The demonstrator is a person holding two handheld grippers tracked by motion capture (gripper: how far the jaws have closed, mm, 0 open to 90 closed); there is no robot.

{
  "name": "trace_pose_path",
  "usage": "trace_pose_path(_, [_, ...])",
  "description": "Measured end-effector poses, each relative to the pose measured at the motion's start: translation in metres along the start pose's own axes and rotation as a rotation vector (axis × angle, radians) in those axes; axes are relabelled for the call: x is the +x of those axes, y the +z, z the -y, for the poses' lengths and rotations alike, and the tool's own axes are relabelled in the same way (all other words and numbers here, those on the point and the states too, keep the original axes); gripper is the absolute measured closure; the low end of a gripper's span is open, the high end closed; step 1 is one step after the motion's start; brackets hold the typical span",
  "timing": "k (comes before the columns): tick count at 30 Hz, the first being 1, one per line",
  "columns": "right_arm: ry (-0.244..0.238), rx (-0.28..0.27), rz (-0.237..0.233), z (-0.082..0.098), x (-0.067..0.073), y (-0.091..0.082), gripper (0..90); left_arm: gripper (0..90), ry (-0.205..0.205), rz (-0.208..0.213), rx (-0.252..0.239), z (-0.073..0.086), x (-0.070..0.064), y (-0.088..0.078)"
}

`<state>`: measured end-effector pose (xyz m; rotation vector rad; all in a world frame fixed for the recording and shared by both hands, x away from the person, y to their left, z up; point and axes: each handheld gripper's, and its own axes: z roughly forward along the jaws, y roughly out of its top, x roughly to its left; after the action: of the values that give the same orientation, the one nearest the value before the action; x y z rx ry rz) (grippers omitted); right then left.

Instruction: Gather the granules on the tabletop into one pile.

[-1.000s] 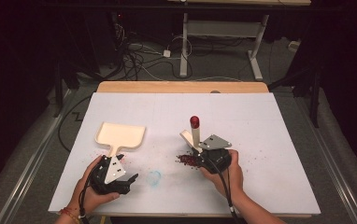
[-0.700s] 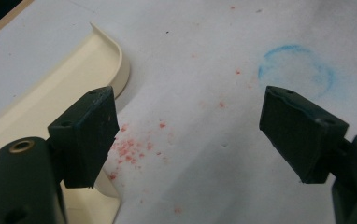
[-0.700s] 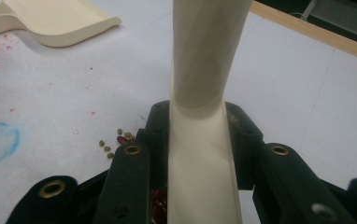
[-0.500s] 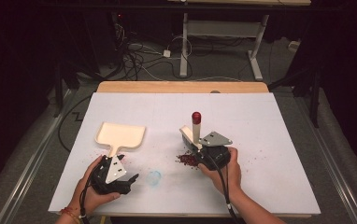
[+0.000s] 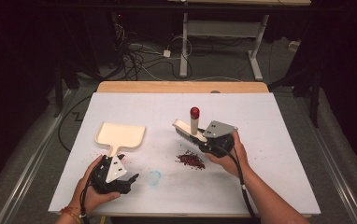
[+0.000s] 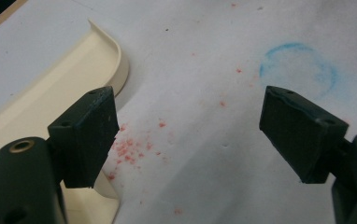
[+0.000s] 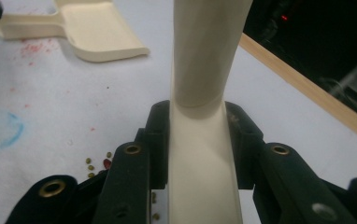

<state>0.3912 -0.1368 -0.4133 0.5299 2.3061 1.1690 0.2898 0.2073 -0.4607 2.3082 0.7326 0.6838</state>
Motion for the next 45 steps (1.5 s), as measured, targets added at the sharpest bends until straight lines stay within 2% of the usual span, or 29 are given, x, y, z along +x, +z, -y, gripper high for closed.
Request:
trace_pose_path(1, [0.0, 0.0, 0.0, 0.0, 0.0, 0.0, 67.4, 18.8, 0.0, 0.001, 0.003, 0.0, 0.0, 0.001])
trace_pose_path(3, [-0.029, 0.018, -0.045, 0.003, -0.008, 0.012, 67.4, 18.8, -0.001, 0.002, 0.006, 0.0, 0.0, 0.001])
trace_pose_path(4, [-0.068, 0.045, -0.074, 0.007, -0.013, 0.022, 67.4, 18.9, -0.001, 0.003, 0.006, 0.0, 0.0, 0.001])
trace_pose_path(5, [-0.077, 0.03, -0.083, 0.009, -0.014, 0.024, 67.4, 18.9, 0.0, 0.004, 0.007, 0.0, 0.0, 0.001])
trace_pose_path(6, [-0.072, 0.019, -0.11, 0.009, -0.016, 0.025, 67.4, 18.9, 0.0, 0.004, 0.009, 0.001, 0.0, 0.002])
trace_pose_path(7, [-0.089, 0.019, -0.131, 0.009, -0.016, 0.025, 67.4, 19.0, -0.007, 0.003, 0.005, 0.001, 0.0, 0.002])
trace_pose_path(8, [-0.089, 0.019, -0.131, 0.009, -0.016, 0.025, 67.4, 19.0, -0.002, 0.003, 0.013, 0.001, 0.0, 0.002])
trace_pose_path(10, [-0.129, 0.022, -0.18, 0.009, -0.014, 0.023, 67.4, 19.1, 0.0, 0.004, 0.018, 0.002, 0.0, 0.001])
trace_pose_path(11, [-0.179, 0.025, -0.23, 0.009, -0.01, 0.019, 67.3, 19.0, 0.002, 0.003, 0.02, 0.002, 0.0, 0.001])
trace_pose_path(12, [-0.201, 0.025, -0.245, 0.009, -0.008, 0.017, 67.3, 19.0, 0.005, 0.004, 0.021, 0.002, 0.0, 0.001])
trace_pose_path(13, [-0.201, 0.025, -0.245, 0.009, -0.008, 0.017, 67.3, 19.0, 0.005, 0.004, 0.02, 0.002, -0.001, 0.0])
trace_pose_path(14, [-0.215, 0.021, -0.289, 0.01, -0.006, 0.011, 67.3, 19.1, 0.004, 0.003, 0.02, 0.002, -0.001, 0.0])
trace_pose_path(16, [-0.224, 0.021, -0.298, 0.011, -0.005, 0.008, 67.3, 19.0, -0.001, 0.001, 0.017, 0.003, -0.001, 0.0])
trace_pose_path(19, [-0.234, 0.023, -0.271, 0.014, -0.003, 0.0, 67.3, 19.0, -0.002, 0.002, 0.019, 0.002, -0.001, 0.001])
trace_pose_path(23, [-0.194, -0.022, -0.281, 0.013, -0.003, -0.009, 67.4, 19.1, 0.004, 0.004, 0.021, 0.001, -0.002, 0.002])
trace_pose_path(26, [-0.181, -0.03, -0.202, 0.004, 0.003, -0.016, 67.3, 19.1, 0.007, 0.003, 0.021, 0.001, -0.001, 0.002])
trace_pose_path(27, [-0.164, -0.035, -0.179, 0.001, 0.005, -0.019, 67.3, 19.1, 0.012, 0.004, 0.025, 0.001, -0.001, 0.001])
trace_pose_path(29, [-0.097, -0.055, -0.169, -0.007, 0.01, -0.026, 67.3, 19.0, 0.01, 0.003, 0.024, 0.001, -0.001, 0.001])
trace_pose_path(30, [-0.029, -0.074, -0.156, -0.014, 0.019, -0.032, 67.3, 19.1, 0.01, 0.003, 0.022, 0.001, -0.001, 0.001])
trace_pose_path(31, [-0.029, -0.074, -0.156, -0.014, 0.019, -0.032, 67.3, 19.1, 0.008, 0.001, 0.018, 0.001, -0.001, 0.0])
trace_pose_path(34, [0.081, -0.067, -0.15, -0.019, 0.038, -0.033, 67.2, 19.1, 0.007, 0.002, 0.007, 0.002, 0.0, -0.002])
trace_pose_path(35, [0.18, -0.053, -0.159, -0.019, 0.05, -0.029, 67.2, 19.0, 0.008, 0.001, 0.006, 0.002, 0.0, -0.003])
trace_pose_path(36, [0.18, -0.053, -0.159, -0.019, 0.05, -0.029, 67.2, 19.0, 0.008, 0.001, 0.005, 0.002, 0.0, -0.003])
trace_pose_path(37, [0.277, -0.025, -0.181, -0.017, 0.059, -0.022, 67.1, 19.1, 0.009, 0.001, 0.005, 0.002, 0.0, -0.003])
trace_pose_path(38, [0.277, -0.025, -0.181, -0.017, 0.059, -0.022, 67.1, 19.1, 0.01, 0.002, 0.004, 0.002, 0.0, -0.003])
trace_pose_path(40, [0.343, -0.004, -0.164, -0.014, 0.066, -0.015, 67.2, 19.1, 0.01, 0.003, 0.002, 0.002, 0.0, -0.004])
trace_pose_path(41, [0.356, 0.007, -0.153, -0.013, 0.069, -0.011, 67.2, 19.0, 0.01, 0.004, 0.002, 0.002, 0.0, -0.004])
trace_pose_path(43, [0.396, 0.04, -0.109, -0.007, 0.07, -0.001, 67.3, 19.0, 0.01, 0.006, 0.002, 0.003, 0.0, -0.004])
trace_pose_path(45, [0.397, 0.047, -0.098, -0.005, 0.069, 0.0, 67.3, 19.1, 0.007, 0.008, 0.001, 0.003, 0.0, -0.004])
